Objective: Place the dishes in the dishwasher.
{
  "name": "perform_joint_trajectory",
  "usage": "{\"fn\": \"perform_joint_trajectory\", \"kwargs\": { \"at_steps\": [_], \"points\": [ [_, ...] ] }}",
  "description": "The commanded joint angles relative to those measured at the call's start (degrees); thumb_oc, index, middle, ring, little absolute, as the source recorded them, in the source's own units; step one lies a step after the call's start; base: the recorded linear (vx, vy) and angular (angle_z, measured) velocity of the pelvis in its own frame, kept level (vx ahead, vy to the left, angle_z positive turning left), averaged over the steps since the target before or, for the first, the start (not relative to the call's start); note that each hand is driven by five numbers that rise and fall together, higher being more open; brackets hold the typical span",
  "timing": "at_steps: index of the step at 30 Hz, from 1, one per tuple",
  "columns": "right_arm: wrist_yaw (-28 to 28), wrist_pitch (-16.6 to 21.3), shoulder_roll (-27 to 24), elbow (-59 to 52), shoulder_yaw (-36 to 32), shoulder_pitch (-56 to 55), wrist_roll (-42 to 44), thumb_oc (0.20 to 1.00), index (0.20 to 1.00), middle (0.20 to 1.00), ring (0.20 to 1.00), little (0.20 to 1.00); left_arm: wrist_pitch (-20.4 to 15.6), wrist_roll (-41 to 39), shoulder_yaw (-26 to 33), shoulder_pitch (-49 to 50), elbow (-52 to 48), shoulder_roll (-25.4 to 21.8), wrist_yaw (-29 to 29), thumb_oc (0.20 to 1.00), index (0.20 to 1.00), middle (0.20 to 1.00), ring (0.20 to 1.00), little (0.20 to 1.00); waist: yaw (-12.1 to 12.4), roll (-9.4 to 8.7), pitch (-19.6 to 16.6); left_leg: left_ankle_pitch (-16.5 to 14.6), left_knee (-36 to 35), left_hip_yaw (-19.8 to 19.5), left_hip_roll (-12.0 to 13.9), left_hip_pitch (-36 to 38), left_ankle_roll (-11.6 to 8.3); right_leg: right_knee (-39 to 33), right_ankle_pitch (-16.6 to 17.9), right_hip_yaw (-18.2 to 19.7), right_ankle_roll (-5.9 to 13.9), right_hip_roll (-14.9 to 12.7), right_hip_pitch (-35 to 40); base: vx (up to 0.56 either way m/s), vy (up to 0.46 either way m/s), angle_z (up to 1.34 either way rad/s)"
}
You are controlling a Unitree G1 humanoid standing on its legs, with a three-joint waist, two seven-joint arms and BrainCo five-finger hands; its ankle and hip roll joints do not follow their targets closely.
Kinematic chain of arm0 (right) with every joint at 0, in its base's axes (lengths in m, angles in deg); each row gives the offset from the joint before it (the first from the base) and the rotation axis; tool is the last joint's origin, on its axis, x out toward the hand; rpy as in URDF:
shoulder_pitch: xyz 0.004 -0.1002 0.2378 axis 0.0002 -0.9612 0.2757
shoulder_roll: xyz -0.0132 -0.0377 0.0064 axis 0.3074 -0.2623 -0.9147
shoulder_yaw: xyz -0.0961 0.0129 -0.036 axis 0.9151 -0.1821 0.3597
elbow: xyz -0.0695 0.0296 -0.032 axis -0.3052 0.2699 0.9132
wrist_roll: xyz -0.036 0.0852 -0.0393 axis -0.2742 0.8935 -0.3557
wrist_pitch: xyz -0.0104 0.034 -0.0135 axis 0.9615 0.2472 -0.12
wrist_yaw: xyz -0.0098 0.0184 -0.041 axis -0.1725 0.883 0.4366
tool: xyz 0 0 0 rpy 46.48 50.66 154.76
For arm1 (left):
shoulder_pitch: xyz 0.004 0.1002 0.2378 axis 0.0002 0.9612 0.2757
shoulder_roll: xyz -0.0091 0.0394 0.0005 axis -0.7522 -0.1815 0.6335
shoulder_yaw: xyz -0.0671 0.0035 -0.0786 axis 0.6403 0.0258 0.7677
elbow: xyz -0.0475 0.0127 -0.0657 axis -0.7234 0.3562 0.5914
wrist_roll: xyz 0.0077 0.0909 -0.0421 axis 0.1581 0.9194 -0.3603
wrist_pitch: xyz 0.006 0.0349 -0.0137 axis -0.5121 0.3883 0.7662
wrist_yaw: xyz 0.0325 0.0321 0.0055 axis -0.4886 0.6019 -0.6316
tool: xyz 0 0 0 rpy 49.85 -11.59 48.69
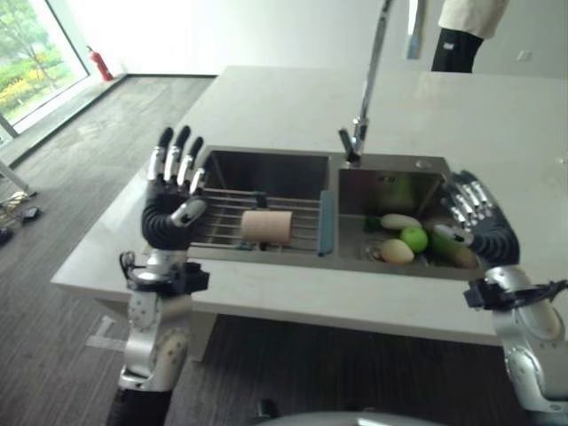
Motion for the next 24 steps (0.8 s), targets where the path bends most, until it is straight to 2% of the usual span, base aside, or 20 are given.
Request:
{"fn": "perform_joint_trajectory", "kwargs": {
  "at_steps": [1,5,7,8,10,11,12,15,18,19,20,21,22,23,24],
  "points": [
    [-3.1,2.3,-1.1,-1.8,-0.9,4.8,-1.2,1.000,1.000,1.000,1.000,1.000,1.6,0.1,1.9,-1.6,-2.3,-2.3,-3.4,1.000,1.000,1.000,1.000,1.000,1.9,-1.41,-1.1,-5.4,-0.2,-0.5,1.9,4.3,-0.82,-5.3,8.4,-3.2,5.73,-8.7,1.0,0.04,0.334,0.35],
    [-3.9,3.3,0.3,-1.9,-1.6,3.0,-1.0,1.000,1.000,1.000,1.000,1.000,3.7,0.3,2.7,-1.2,-2.2,-2.2,-1.1,1.000,1.000,1.000,1.000,1.000,2.1,-1.78,-0.8,-6.0,-0.2,-1.5,-0.3,4.6,0.64,-2.4,10.8,-3.4,6.03,-10.7,0.4,0.07,0.285,0.16],
    [-3.1,3.7,1.2,-2.0,-1.2,2.6,-1.4,1.000,1.000,1.000,1.000,1.000,4.7,-0.2,3.1,-0.7,-2.4,-2.3,-0.7,1.000,1.000,1.000,1.000,1.000,2.3,-1.53,-0.6,-5.9,-0.2,-1.3,-0.9,4.8,1.24,0.7,10.4,-3.6,5.94,-10.4,-0.3,0.05,0.206,-0.01],
    [-2.2,3.3,1.4,-2.3,-0.7,2.8,-1.6,1.000,1.000,1.000,1.000,1.000,5.0,0.3,3.5,-0.3,-2.6,-2.4,-1.0,1.000,1.000,1.000,1.000,1.000,2.8,-1.29,-0.6,-5.7,-0.2,-0.8,-0.9,4.8,1.50,2.7,9.5,-5.0,5.60,-9.7,-0.3,0.04,0.174,-0.17],
    [-1.7,2.9,0.7,-2.0,0.1,3.6,-1.7,1.000,1.000,1.000,1.000,1.000,4.8,0.2,3.4,-0.2,-2.2,-2.7,-1.5,1.000,1.000,1.000,1.000,1.000,2.7,-1.05,-0.4,-5.5,-0.2,-0.1,-0.8,4.8,1.89,4.3,6.4,-4.5,4.87,-5.7,-0.6,0.04,0.094,-0.46],
    [-2.1,2.6,-0.1,-2.0,0.1,3.6,-0.9,1.000,1.000,1.000,1.000,1.000,5.1,-0.4,3.2,-0.3,-1.7,-2.9,-1.5,1.000,1.000,1.000,1.000,1.000,2.0,-1.18,-0.5,-5.4,-0.2,-0.5,-1.1,4.8,2.14,4.0,4.4,-2.0,4.18,-2.2,-0.9,0.11,-0.020,-0.58],
    [-2.1,2.7,-0.5,-1.5,-0.3,3.4,-0.5,1.000,1.000,1.000,1.000,1.000,6.2,-0.7,2.6,-0.4,-1.1,-2.5,-1.6,1.000,1.000,1.000,1.000,1.000,1.4,-1.59,-1.0,-5.3,-0.2,-1.1,-1.9,4.7,2.18,1.4,2.8,0.9,2.50,1.4,-0.2,0.13,-0.072,-0.40],
    [-2.2,4.9,-0.2,-0.8,0.5,2.9,0.4,1.000,1.000,1.000,1.000,1.000,5.9,-1.1,1.0,0.1,0.0,-1.4,-1.0,1.000,1.000,1.000,1.000,1.000,0.6,-2.05,-1.3,-5.6,-0.2,0.4,-2.4,5.3,2.00,-5.3,3.8,2.2,1.06,3.4,1.6,0.10,-0.236,0.04],
    [-3.5,4.6,-0.7,-0.5,0.6,3.8,0.9,1.000,1.000,1.000,1.000,1.000,6.3,-1.6,0.5,0.0,0.4,-1.1,-2.1,1.000,1.000,1.000,1.000,1.000,0.4,-1.76,-1.3,-4.7,-0.2,2.0,-2.3,6.2,1.00,-5.5,3.7,3.5,0.40,4.1,1.5,0.05,-0.284,0.03],
    [-3.9,4.5,-1.2,-0.4,0.4,4.7,0.8,1.000,1.000,1.000,1.000,1.000,6.5,-1.4,0.3,0.0,0.2,-0.9,-2.9,1.000,1.000,1.000,1.000,1.000,0.5,-2.05,-0.7,-2.6,7.7,3.8,-1.2,4.0,-0.95,-5.5,3.6,3.3,-0.45,3.7,2.1,0.01,-0.255,0.07],
    [-4.0,4.5,-1.4,-0.4,0.4,4.8,0.6,1.000,1.000,1.000,1.000,1.000,6.7,-1.5,0.2,0.0,0.3,-0.9,-3.0,1.000,1.000,1.000,1.000,1.000,0.4,-2.16,-0.5,-2.1,11.6,4.1,-0.6,2.3,-1.71,-5.5,3.7,3.3,-0.88,3.6,2.0,0.01,-0.294,0.09],
    [-4.4,4.4,-2.0,-0.7,0.2,5.0,-0.1,1.000,1.000,1.000,1.000,1.000,6.7,-1.7,0.0,0.4,0.3,-0.7,-3.3,1.000,1.000,1.000,1.000,1.000,0.3,-2.62,0.6,0.7,20.6,4.5,0.7,-1.4,-3.46,-5.5,3.7,3.5,-1.85,3.2,2.4,0.00,-0.197,0.13],
    [-4.5,4.4,-2.4,-0.7,0.0,5.0,-0.2,1.000,1.000,1.000,1.000,1.000,6.7,-1.9,0.0,0.6,0.2,-0.7,-3.5,1.000,1.000,1.000,1.000,1.000,0.1,-2.57,1.0,1.5,25.3,4.2,2.0,-3.8,-4.33,-5.5,3.8,3.6,-2.32,3.2,2.4,0.02,-0.169,0.13],
    [-4.6,4.4,-2.6,-0.7,-0.3,5.0,-0.3,1.000,1.000,1.000,1.000,1.000,7.1,-1.8,0.0,0.7,0.1,-0.6,-3.6,1.000,1.000,1.000,1.000,1.000,-0.1,-2.52,1.3,2.1,27.1,3.7,3.3,-5.4,-4.80,-5.5,3.9,3.7,-2.53,3.1,2.3,0.03,-0.055,0.14],
    [-4.4,4.4,-2.8,-0.7,-1.1,4.8,0.0,1.000,1.000,1.000,1.000,1.000,7.5,-1.6,0.2,0.9,0.1,-0.5,-3.1,1.000,1.000,1.000,1.000,1.000,-0.5,-2.72,1.7,1.7,25.8,4.2,6.1,-6.3,-4.83,-5.5,3.8,3.8,-2.31,2.7,2.2,0.07,0.019,0.04]
  ]
}}
